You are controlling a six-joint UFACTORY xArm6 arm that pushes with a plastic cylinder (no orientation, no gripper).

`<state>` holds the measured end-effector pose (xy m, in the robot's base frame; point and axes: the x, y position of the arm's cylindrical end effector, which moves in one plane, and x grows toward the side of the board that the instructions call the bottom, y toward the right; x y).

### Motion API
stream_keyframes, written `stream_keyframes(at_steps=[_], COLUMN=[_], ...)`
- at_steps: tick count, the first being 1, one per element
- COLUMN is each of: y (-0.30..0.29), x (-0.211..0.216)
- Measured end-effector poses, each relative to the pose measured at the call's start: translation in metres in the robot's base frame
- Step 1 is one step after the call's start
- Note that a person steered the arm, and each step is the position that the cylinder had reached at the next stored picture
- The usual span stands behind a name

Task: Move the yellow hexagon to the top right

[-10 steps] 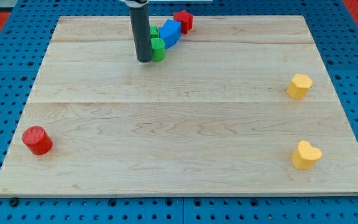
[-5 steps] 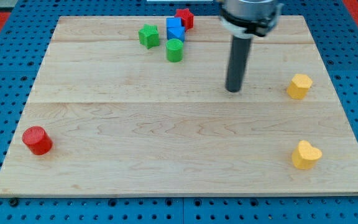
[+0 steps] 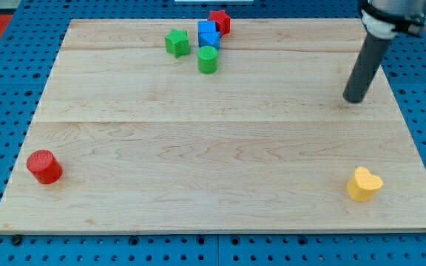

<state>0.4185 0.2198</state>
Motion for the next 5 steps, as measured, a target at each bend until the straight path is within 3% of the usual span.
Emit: stream_keyframes(at_steps=[1,2,5], y=[0.035,0.04,0.013], x=[-0.018,-0.062,-0.175])
